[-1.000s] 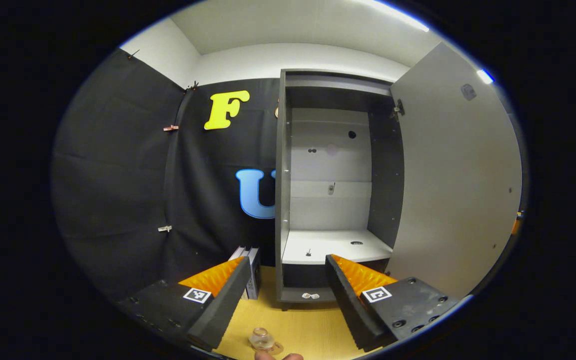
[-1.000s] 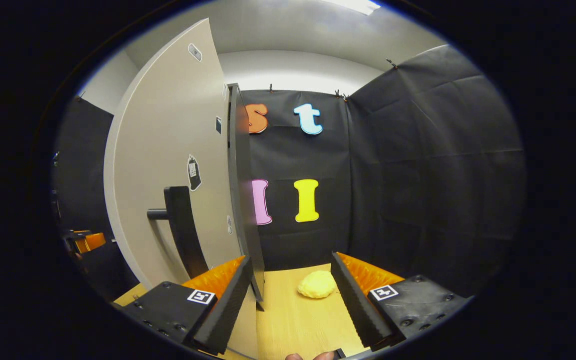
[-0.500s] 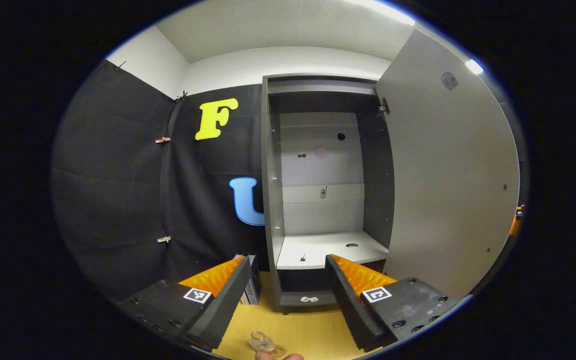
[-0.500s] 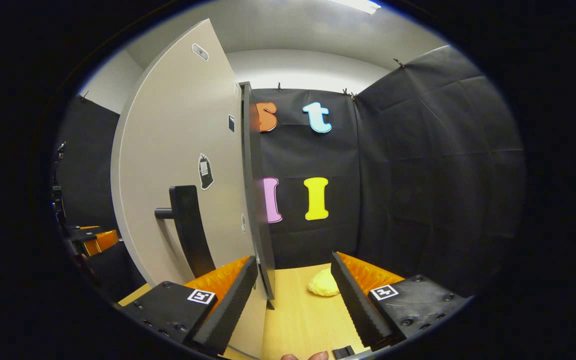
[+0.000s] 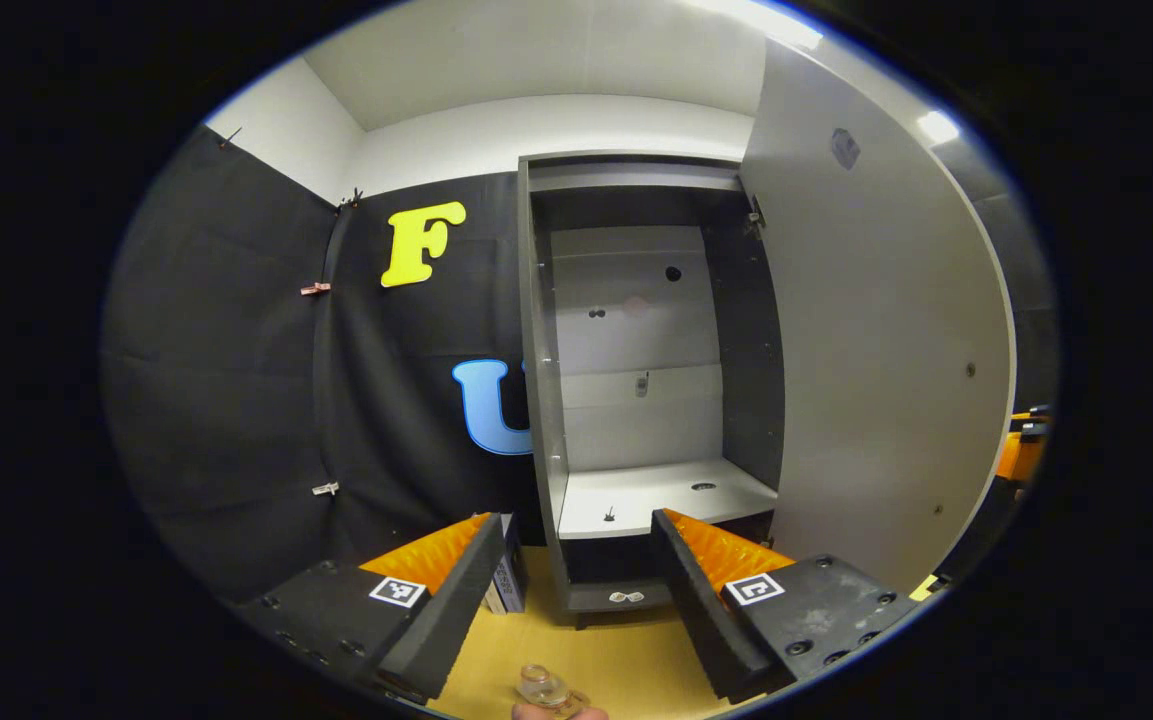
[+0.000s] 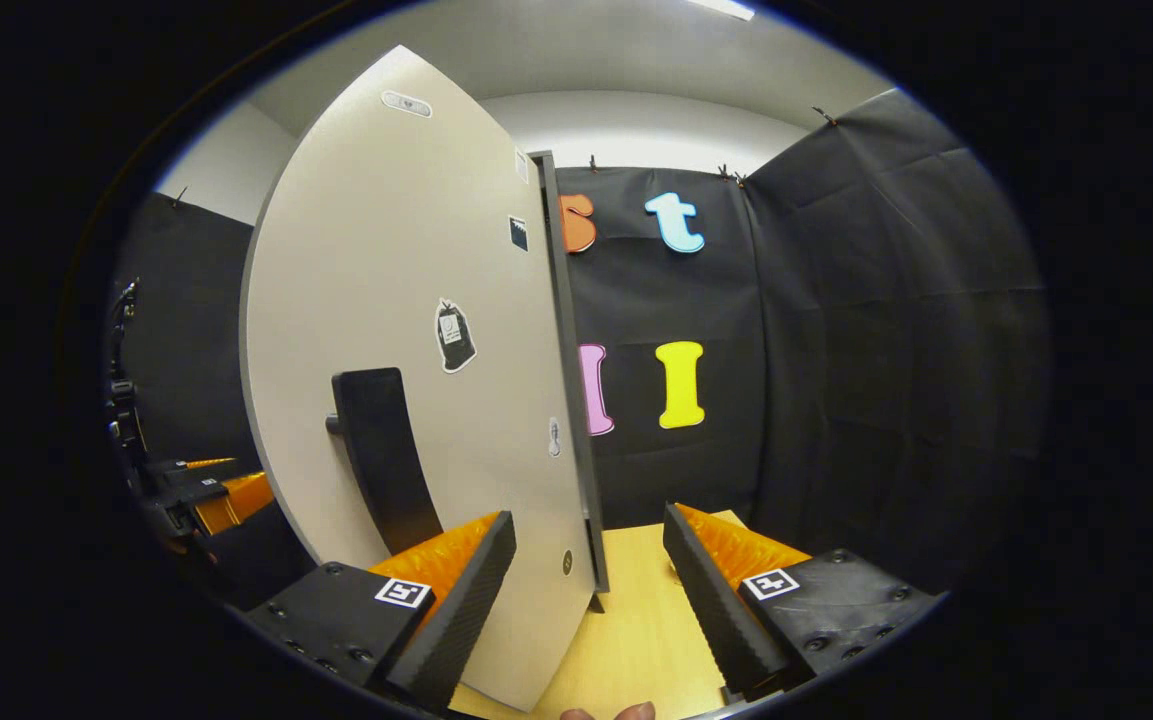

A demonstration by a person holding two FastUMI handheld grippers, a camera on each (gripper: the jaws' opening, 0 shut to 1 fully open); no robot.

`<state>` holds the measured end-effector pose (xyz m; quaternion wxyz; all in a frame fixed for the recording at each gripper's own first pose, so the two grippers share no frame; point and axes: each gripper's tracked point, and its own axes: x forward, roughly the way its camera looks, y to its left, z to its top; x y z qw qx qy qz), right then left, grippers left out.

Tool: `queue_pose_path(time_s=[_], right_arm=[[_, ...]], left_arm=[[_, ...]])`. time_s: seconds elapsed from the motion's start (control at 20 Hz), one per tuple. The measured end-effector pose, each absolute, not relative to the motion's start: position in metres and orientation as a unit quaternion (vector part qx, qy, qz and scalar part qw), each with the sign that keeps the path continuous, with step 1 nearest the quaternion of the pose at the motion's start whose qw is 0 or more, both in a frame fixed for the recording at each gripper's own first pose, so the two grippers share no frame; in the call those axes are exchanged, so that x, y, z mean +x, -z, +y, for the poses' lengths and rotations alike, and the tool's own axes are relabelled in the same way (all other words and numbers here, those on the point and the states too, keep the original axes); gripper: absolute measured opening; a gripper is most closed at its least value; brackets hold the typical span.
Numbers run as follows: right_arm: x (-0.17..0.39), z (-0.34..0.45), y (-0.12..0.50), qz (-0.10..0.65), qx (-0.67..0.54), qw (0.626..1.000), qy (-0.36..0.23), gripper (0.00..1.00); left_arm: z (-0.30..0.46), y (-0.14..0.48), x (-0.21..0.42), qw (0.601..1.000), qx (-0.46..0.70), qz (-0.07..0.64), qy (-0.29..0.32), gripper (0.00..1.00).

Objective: Open the cabinet door with the right hand, grasp the bottle in the cabinet with the left hand and place it on the coaster, then close the cabinet door with the right hand.

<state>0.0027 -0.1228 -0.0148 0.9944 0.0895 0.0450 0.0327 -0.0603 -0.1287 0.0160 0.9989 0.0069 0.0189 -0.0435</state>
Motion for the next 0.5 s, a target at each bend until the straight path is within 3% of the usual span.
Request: queue_pose_path(time_s=[0.5], right_arm=[[0.015, -0.066, 0.014, 0.039, 0.081, 0.994, -0.067, 0.97]], left_arm=[[-0.098, -0.014, -0.051, 0.999, 0.005, 0.013, 0.045, 0.93]])
